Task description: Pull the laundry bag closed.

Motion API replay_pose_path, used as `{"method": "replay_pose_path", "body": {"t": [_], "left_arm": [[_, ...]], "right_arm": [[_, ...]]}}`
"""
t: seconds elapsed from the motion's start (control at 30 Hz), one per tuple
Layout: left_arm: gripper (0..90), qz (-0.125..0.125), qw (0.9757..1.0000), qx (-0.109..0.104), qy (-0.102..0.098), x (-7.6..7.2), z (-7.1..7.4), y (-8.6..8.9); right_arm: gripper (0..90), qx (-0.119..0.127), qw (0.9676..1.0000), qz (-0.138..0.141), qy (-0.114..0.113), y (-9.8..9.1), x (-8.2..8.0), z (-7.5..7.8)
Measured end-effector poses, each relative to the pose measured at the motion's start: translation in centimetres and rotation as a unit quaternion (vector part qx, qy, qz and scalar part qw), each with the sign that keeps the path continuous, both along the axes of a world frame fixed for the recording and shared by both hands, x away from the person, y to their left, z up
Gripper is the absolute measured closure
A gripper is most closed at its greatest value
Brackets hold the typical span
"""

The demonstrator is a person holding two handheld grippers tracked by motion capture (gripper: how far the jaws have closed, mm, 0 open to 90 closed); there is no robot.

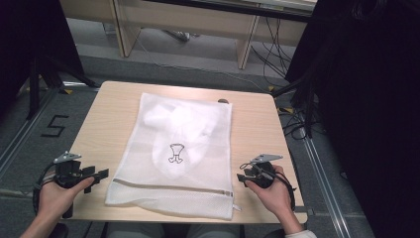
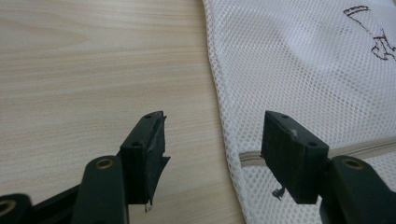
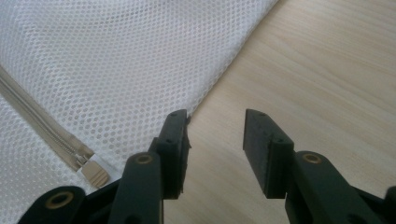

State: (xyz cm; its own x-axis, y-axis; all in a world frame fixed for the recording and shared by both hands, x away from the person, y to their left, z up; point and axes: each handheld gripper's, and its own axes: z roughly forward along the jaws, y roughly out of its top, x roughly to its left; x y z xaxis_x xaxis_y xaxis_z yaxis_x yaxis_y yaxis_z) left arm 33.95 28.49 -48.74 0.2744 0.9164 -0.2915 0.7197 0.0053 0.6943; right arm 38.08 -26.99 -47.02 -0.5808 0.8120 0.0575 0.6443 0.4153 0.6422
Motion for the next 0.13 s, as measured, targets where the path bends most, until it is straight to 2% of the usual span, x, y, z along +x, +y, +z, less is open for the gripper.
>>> {"method": "replay_pose_path", "body": {"t": [0.1, 0.13], "left_arm": [[40.2, 0.0, 1.0, 0.001, -0.003, -0.01, 0.02, -0.11], [40.4, 0.007, 0.9999, -0.009, -0.008, 0.02, -0.04, -0.28]], "right_arm": [[60.5, -0.002, 1.0, -0.005, -0.001, -0.13, 0.07, -0.13], [60.4, 0.002, 1.0, -0.008, 0.004, -0.1, 0.0, -0.1]]}}
